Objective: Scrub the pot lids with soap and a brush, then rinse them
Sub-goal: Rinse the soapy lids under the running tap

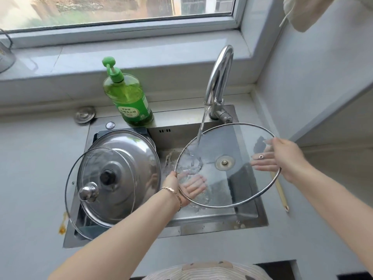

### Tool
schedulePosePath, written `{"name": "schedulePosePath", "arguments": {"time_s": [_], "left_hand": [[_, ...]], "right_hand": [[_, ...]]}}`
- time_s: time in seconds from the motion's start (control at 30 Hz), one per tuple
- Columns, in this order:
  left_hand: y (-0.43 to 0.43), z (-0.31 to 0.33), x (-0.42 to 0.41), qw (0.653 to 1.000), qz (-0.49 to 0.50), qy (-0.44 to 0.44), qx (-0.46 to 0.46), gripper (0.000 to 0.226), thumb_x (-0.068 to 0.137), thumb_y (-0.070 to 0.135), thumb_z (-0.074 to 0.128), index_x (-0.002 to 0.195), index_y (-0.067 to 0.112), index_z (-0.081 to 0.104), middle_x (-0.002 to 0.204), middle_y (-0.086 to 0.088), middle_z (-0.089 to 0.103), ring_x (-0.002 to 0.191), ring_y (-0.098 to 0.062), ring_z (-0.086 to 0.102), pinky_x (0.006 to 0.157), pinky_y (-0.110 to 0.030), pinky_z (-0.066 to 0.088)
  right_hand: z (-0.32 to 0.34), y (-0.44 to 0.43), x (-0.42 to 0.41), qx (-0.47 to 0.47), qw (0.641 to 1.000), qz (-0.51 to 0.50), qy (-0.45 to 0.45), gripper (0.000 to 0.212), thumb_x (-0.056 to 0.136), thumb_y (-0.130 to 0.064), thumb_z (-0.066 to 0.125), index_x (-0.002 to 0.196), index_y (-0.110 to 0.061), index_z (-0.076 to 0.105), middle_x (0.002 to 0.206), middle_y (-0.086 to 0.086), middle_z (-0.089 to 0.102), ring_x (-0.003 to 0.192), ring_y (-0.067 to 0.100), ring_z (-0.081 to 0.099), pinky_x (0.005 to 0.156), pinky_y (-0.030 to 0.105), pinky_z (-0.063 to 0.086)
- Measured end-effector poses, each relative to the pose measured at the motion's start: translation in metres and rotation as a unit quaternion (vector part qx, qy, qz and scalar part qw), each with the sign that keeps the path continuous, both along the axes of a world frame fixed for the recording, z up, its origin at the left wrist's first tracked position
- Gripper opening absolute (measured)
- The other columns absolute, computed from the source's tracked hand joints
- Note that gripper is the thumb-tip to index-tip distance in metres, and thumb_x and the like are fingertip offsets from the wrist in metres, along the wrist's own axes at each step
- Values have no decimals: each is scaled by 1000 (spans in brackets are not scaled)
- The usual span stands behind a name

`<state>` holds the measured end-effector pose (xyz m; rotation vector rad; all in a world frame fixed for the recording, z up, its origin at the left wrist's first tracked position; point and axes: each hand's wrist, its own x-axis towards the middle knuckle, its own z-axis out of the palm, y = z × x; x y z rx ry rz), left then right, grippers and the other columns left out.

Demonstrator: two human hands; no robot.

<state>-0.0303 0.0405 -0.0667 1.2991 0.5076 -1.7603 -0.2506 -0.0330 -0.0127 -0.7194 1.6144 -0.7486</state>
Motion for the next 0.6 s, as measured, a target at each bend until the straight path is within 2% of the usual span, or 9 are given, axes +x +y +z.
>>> {"name": "schedulePosePath", "arguments": {"time_s": [0.07,0.17,0.23,0.3,0.4,0.5,0.6], "left_hand": [[-1,12,5,999,-16,-50,-8,49,100,48,15,111,7,39,96,-32,61,73,-37,66,40,-45,53],[-4,32,13,989,-43,-135,-29,45,101,44,19,105,5,40,99,-32,60,76,-38,63,40,-43,52],[-8,46,20,973,-59,-215,-53,41,101,41,23,106,7,44,88,-27,61,70,-34,64,39,-39,53],[-10,56,26,944,-73,-309,-94,38,101,41,26,105,10,48,83,-22,63,67,-32,65,44,-37,55],[-8,64,30,883,-81,-430,-171,36,99,42,31,106,14,54,83,-16,65,70,-28,67,54,-35,56],[-8,66,38,854,-71,-467,-220,37,99,41,32,107,14,55,80,-12,66,65,-21,67,51,-30,55],[-9,58,50,861,-55,-444,-240,39,98,43,30,107,14,56,81,-10,68,60,-15,70,59,-32,57]], "right_hand": [[-6,4,1,48,998,-9,-31,18,101,-12,24,112,-6,37,94,32,54,39,27,63,34,30,50],[-22,14,6,92,993,-26,-71,24,103,-19,22,119,-7,35,104,35,54,52,30,67,35,29,51],[-36,22,15,105,989,-47,-92,23,103,-21,25,115,-7,39,99,30,58,46,24,66,32,24,48],[-53,30,27,125,981,-69,-131,24,103,-26,28,104,-9,45,90,23,59,43,19,65,33,22,48],[-72,37,50,141,962,-104,-210,27,101,-33,31,92,-13,47,79,18,64,48,20,67,39,25,52],[-77,36,69,111,953,-132,-251,27,100,-36,34,91,-14,47,77,16,64,51,20,68,43,27,55],[-71,28,73,42,961,-141,-233,28,99,-37,35,88,-14,46,74,14,64,50,19,67,45,27,56]]}}
